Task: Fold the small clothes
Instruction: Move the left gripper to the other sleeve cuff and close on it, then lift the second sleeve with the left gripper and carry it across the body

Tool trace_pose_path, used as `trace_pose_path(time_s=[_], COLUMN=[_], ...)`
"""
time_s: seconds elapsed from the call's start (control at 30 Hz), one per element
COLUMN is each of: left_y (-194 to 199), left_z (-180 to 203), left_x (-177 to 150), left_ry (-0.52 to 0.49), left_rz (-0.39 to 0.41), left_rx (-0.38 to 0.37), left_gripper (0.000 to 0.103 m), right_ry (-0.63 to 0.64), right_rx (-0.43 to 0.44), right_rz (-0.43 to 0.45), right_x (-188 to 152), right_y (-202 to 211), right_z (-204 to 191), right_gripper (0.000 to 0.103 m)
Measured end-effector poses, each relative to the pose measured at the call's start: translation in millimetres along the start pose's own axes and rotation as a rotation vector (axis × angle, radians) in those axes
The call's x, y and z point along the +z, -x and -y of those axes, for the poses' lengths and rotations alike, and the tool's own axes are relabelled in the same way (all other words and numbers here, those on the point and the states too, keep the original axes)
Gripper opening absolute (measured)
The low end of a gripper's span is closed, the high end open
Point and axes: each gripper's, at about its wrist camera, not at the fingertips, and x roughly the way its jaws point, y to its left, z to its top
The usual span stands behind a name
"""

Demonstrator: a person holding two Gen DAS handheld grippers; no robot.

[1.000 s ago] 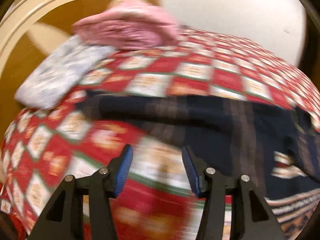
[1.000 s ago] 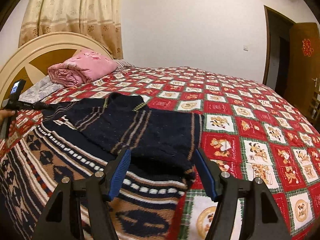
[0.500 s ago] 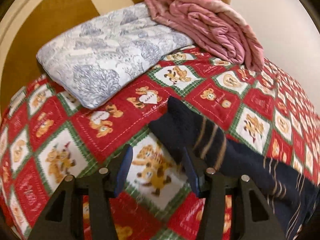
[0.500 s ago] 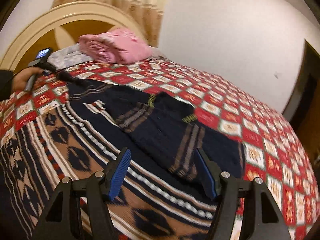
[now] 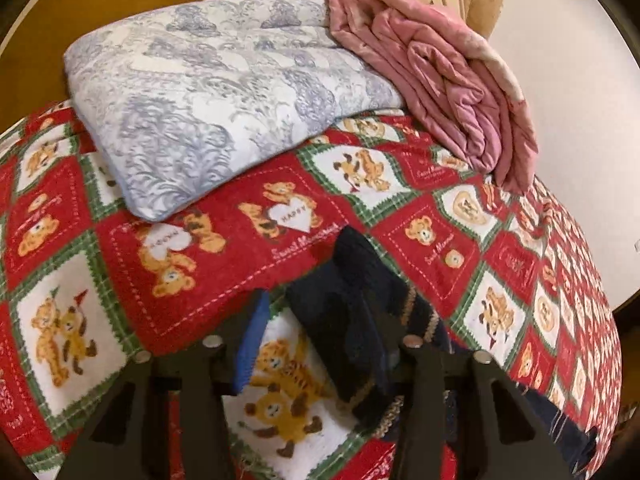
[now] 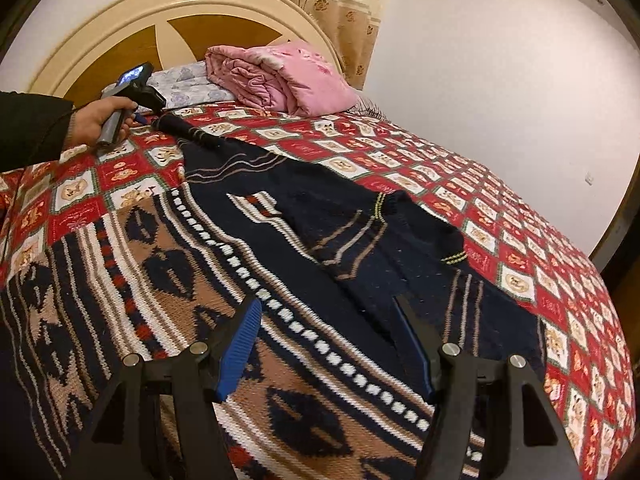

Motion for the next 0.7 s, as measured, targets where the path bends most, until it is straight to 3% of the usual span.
trace_pose_path(time_s=[0.07, 0.1, 0.43, 0.6, 0.7], left_y=[-5.3, -6.0, 81.1, 117.1, 137.7], left_z=[10.0, 12.8, 22.8, 43.7, 66.7], left_x=[-0.6, 0.0, 23.3, 20.4, 5.5], left_ry=[-0.059, -0.078, -0.055, -0.035, -0.085], left_rz=[-0.012, -0.012, 0.144, 0.156, 0.174], left_rx=[0.029, 0.037, -0.121, -0.206, -0.266], left_gripper=[0.028, 0.007, 0.008, 0.007, 0.007], right_ry=[-0.011, -0.015, -0.055, -0.056, -0.044], right_rx=[-0.001, -0.002, 0.007, 0.012, 0.014], right_rz=[-0.004, -0.008, -0.005, 0.009, 0.016], right_x=[-1.3, -1.8, -6.3, -11.5, -17.4], right_y=[-0.9, -1.3, 6.0, 19.1, 28.3], right_z=[-0.6, -1.4, -3.9, -12.4, -16.0], right_gripper=[0.066, 0.066, 0.066, 0.066, 0.066])
